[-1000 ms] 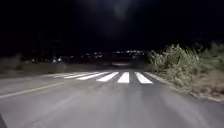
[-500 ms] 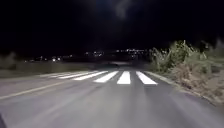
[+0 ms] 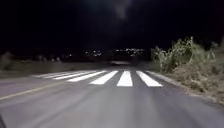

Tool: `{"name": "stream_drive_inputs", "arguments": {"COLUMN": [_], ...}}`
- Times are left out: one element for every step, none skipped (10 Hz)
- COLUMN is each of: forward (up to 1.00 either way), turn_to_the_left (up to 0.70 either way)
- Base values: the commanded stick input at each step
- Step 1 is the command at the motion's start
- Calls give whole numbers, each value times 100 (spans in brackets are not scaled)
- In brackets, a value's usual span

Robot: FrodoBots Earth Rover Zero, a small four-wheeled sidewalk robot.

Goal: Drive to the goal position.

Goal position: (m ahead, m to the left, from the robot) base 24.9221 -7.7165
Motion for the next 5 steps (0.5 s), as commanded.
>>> {"name": "stream_drive_inputs", "arguments": {"forward": [70, 70, 70, 70, 70], "turn_to_the_left": [-5, -23, -13, 0, 0]}}
